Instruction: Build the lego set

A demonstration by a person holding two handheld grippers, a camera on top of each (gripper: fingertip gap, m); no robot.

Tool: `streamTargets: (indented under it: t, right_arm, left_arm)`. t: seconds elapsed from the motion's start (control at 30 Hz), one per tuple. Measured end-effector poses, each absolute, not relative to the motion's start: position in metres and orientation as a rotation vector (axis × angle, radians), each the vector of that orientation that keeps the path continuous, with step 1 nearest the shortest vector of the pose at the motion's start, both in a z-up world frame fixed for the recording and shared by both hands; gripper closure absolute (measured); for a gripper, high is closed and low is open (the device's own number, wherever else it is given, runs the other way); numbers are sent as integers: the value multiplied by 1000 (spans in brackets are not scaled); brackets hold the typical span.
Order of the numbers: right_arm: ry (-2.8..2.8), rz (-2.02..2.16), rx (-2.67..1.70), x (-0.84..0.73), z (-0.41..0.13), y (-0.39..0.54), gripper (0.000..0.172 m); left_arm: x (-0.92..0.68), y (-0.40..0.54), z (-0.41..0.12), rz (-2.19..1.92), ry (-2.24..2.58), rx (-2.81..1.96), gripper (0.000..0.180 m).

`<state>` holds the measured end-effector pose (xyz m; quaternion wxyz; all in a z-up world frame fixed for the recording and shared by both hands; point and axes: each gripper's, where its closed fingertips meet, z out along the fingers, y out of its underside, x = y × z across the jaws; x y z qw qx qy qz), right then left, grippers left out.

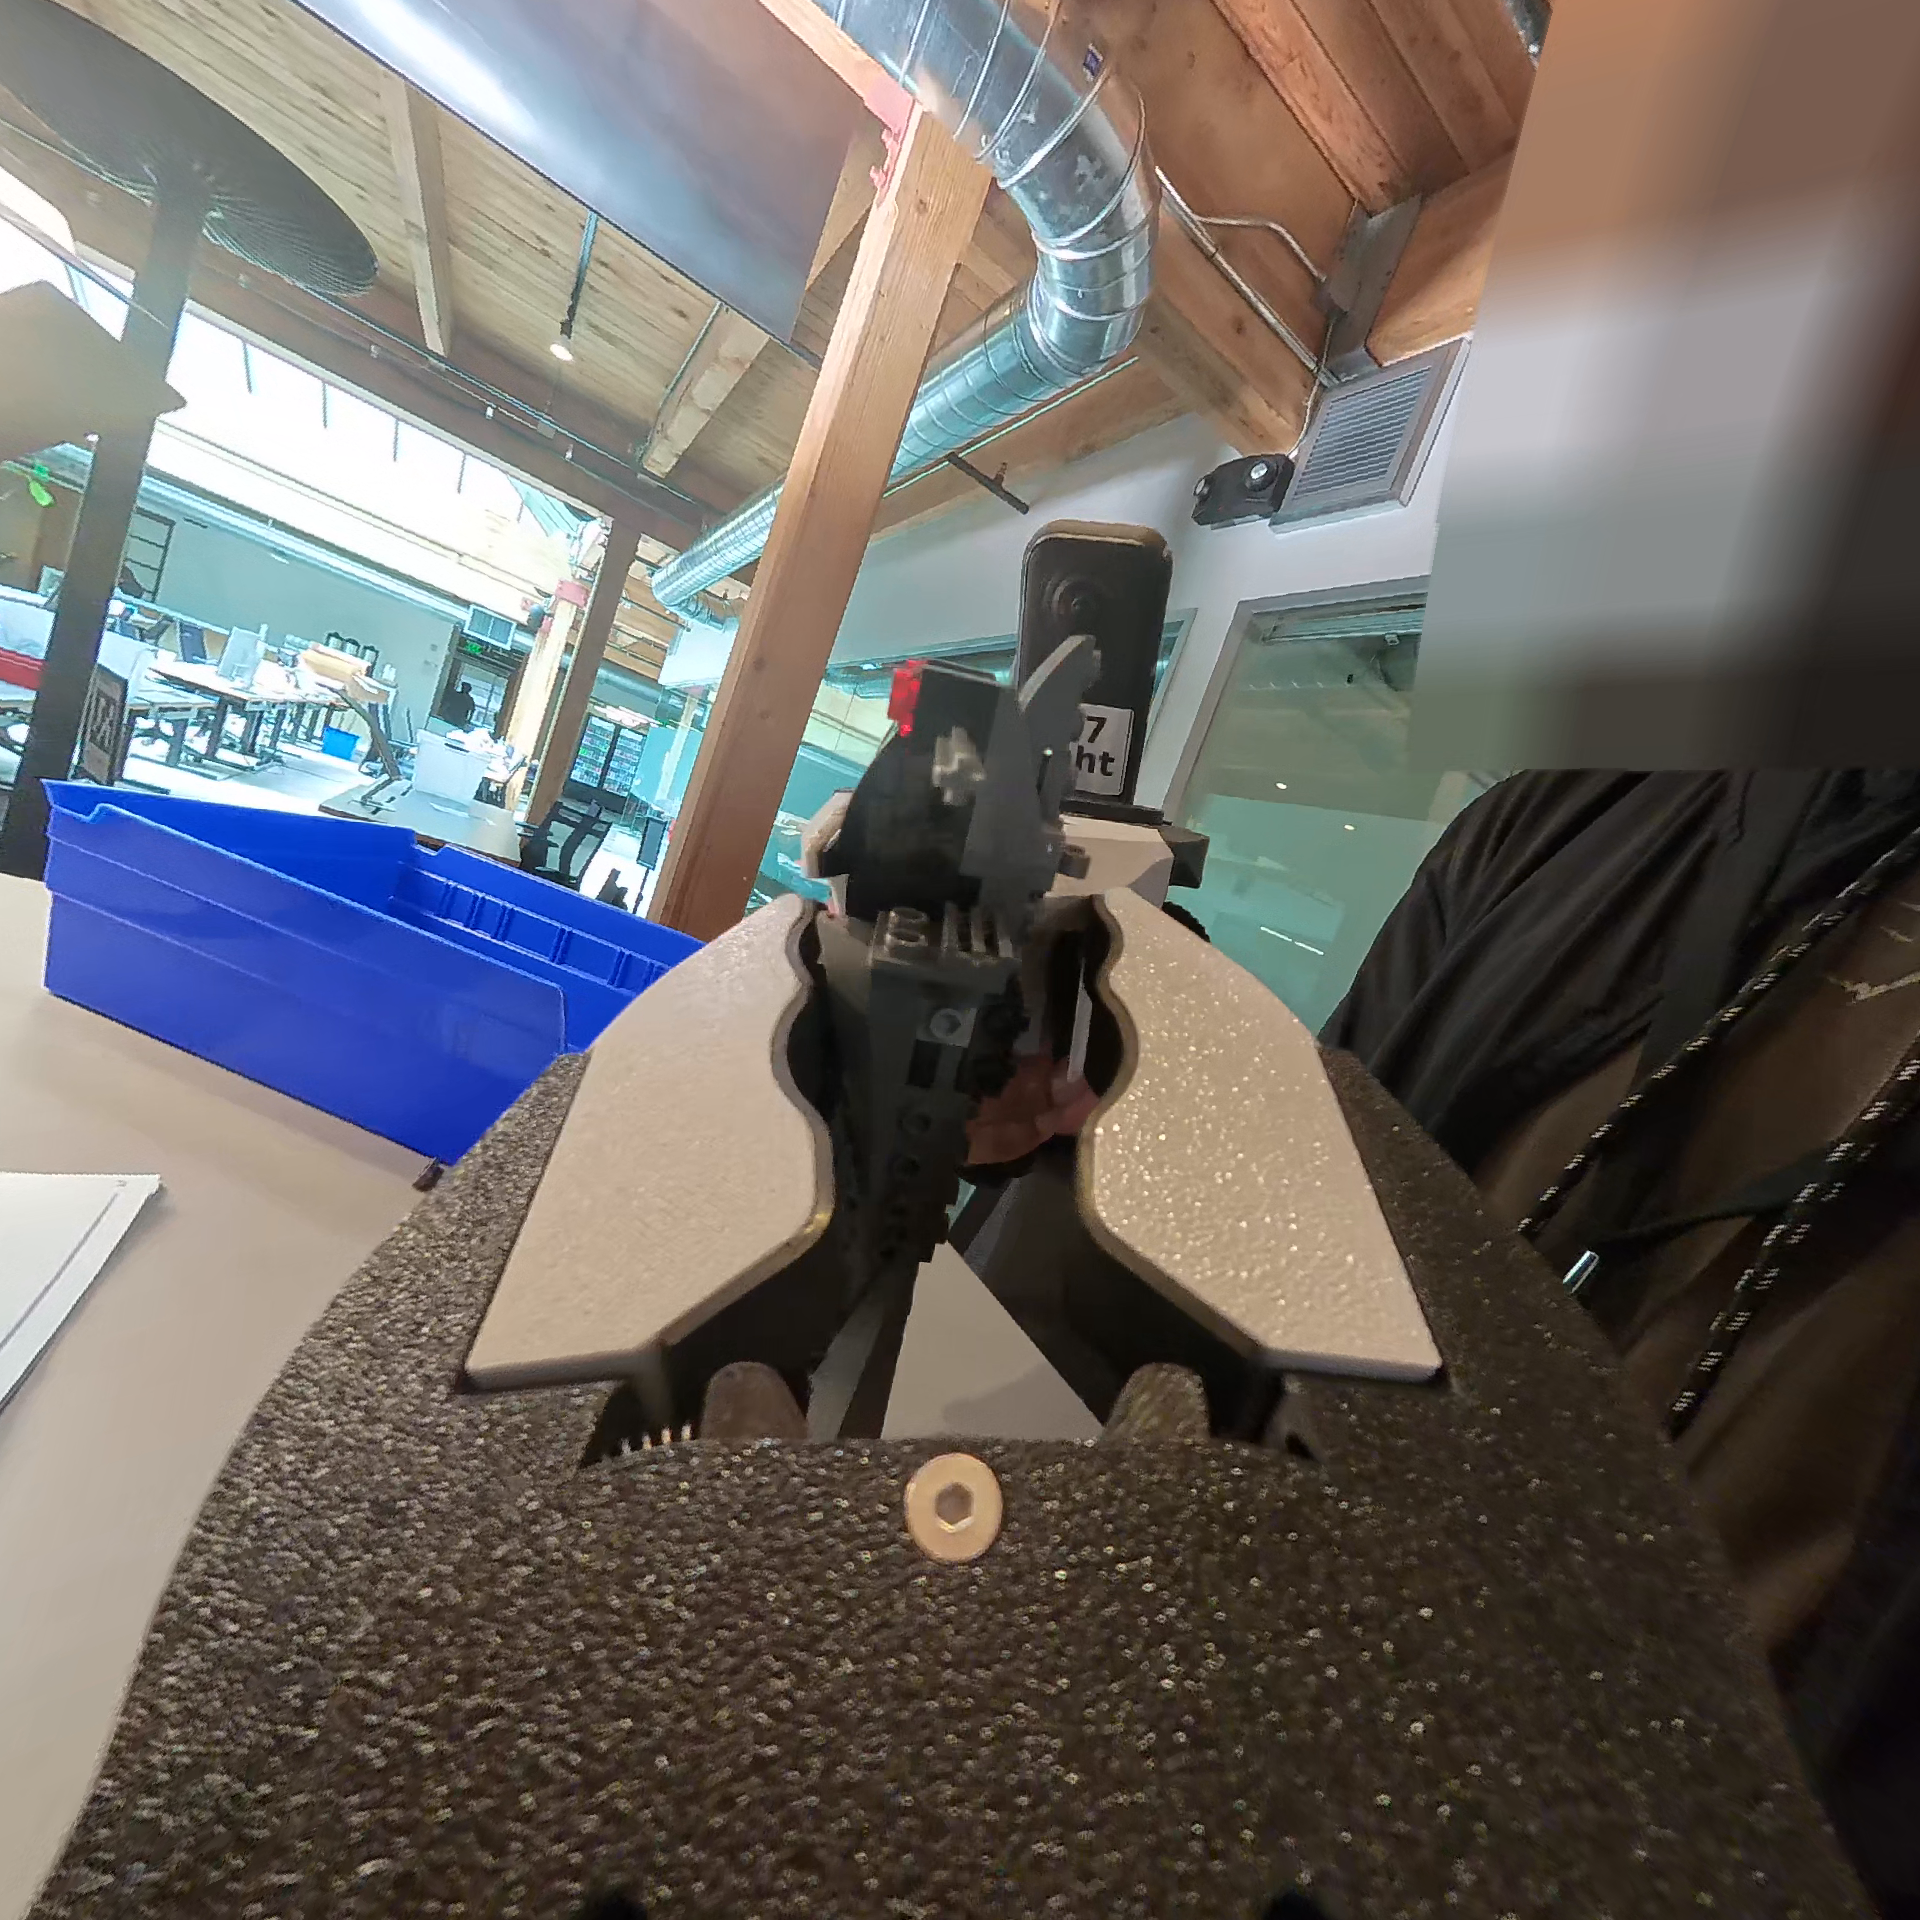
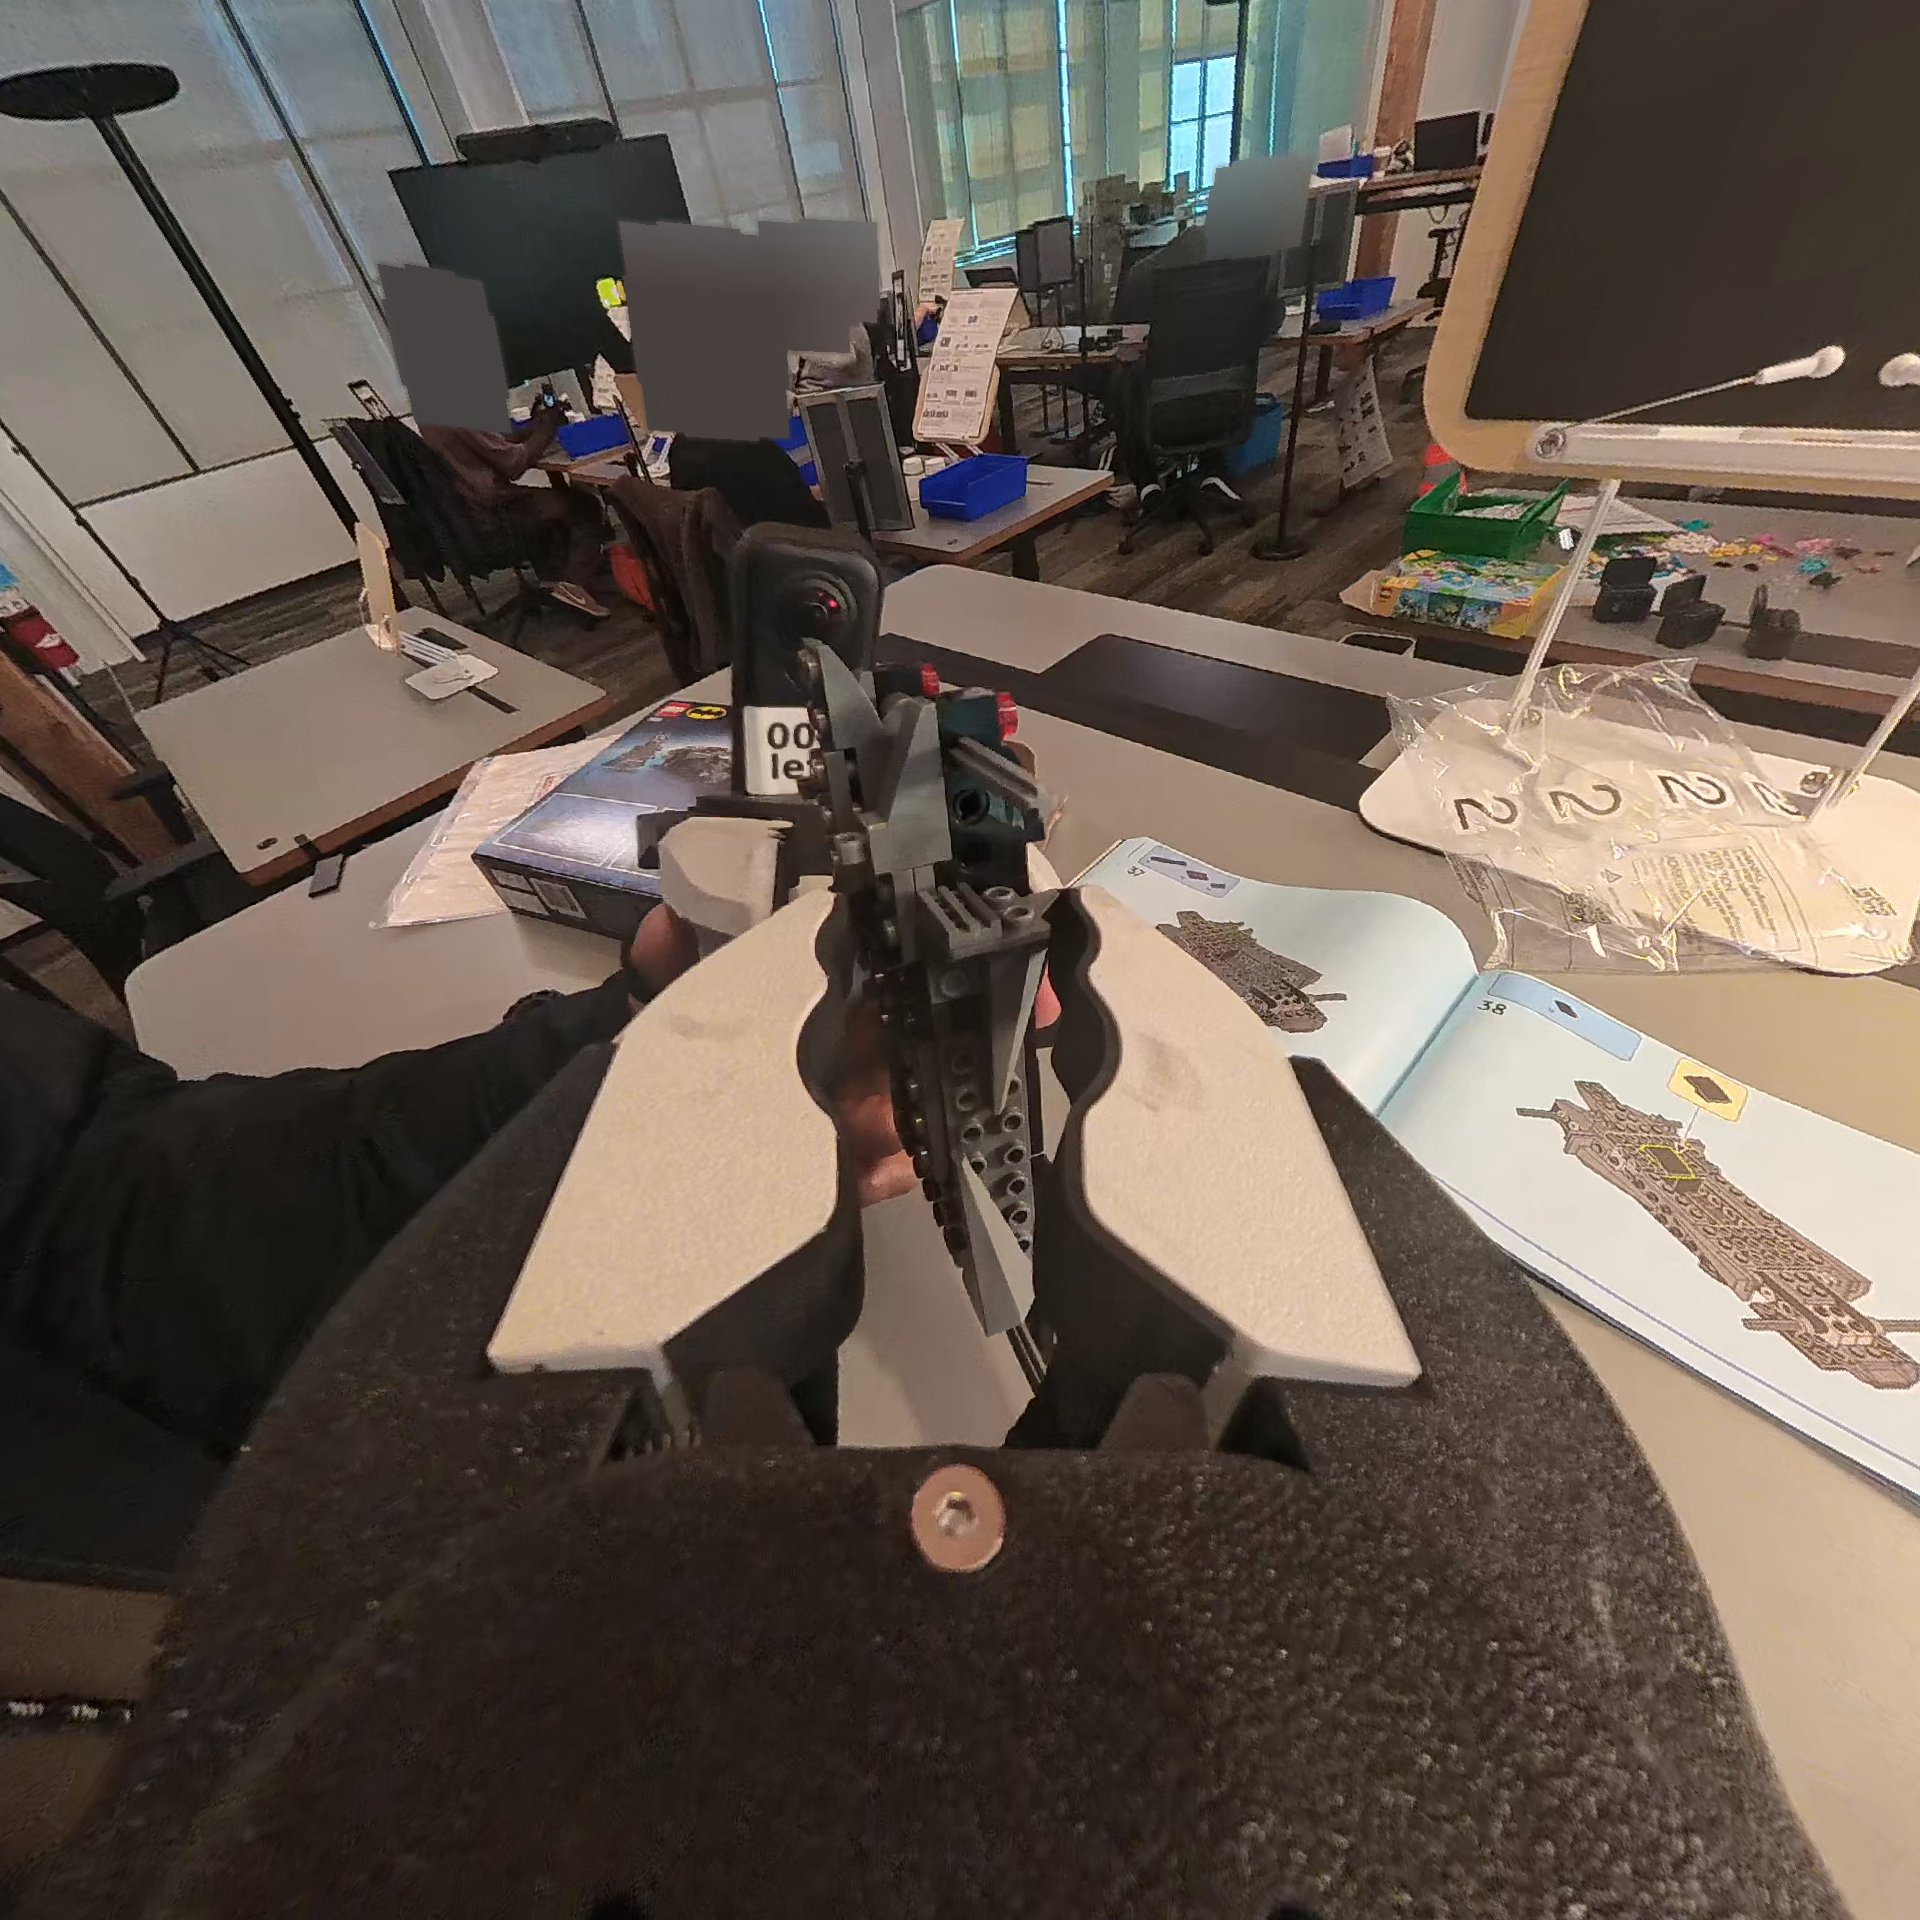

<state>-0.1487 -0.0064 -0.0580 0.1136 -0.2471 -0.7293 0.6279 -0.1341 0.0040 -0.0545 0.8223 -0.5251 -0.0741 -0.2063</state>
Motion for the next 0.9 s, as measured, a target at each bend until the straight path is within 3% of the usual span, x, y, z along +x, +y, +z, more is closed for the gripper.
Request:
streamTargets:
  t: [0.2, 0.9]
  right_arm:
    - [-2153, 1824, -699, -146, -57, -10, 135]
    - [-2091, 1811, -667, -143, -51, -13, 135]
  left_arm:
    - [-136, -5, -48, -502, -159, -1012, 144]
    - [-134, -13, -45, -503, -129, -967, 146]
